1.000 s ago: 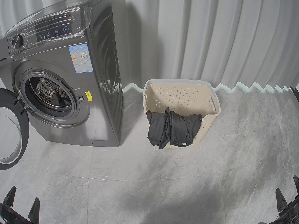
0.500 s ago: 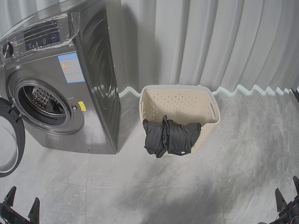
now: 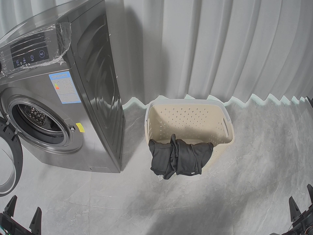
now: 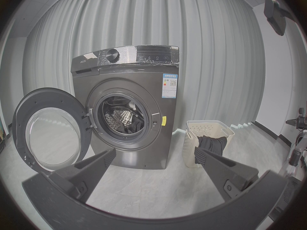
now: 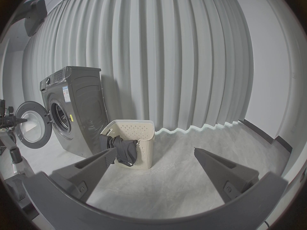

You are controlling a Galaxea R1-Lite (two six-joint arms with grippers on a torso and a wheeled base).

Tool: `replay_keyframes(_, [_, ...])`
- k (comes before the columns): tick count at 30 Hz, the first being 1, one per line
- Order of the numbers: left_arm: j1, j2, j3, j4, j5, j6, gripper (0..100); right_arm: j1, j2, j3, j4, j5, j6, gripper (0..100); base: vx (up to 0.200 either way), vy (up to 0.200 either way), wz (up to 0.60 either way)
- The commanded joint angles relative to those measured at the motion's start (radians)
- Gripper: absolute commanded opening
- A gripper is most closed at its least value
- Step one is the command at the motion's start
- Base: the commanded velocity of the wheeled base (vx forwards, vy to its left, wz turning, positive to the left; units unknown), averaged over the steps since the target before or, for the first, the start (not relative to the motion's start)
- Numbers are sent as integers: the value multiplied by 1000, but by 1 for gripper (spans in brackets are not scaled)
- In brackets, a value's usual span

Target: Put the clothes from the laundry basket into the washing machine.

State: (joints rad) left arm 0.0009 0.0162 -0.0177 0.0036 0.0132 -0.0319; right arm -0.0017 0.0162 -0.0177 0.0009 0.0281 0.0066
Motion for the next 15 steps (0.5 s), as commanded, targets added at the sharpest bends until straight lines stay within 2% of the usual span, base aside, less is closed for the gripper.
replay_keyframes(1, [1, -16, 16, -1, 1, 0, 100, -1, -10, 16, -1, 1, -2, 100, 0, 0, 0])
replay_keyframes(4, [1, -16, 16, -1, 1, 0, 100, 0, -13, -53, -45, 12, -2, 100, 0, 0, 0])
replay_keyframes(5, [1, -16, 16, -1, 1, 0, 100, 5, 4, -130, -50, 12, 10, 100, 0, 0, 0])
replay_keyframes(6, [1, -16, 16, 1, 1, 0, 100, 6, 33, -165, -38, 16, 23, 100, 0, 0, 0])
replay_keyframes(11, [1, -16, 16, -1, 1, 0, 100, 28, 186, -185, -16, 79, 26, 100, 0, 0, 0])
replay_keyframes(15, [1, -16, 16, -1, 1, 0, 100, 28, 331, -209, -16, 96, 18, 100, 0, 0, 0])
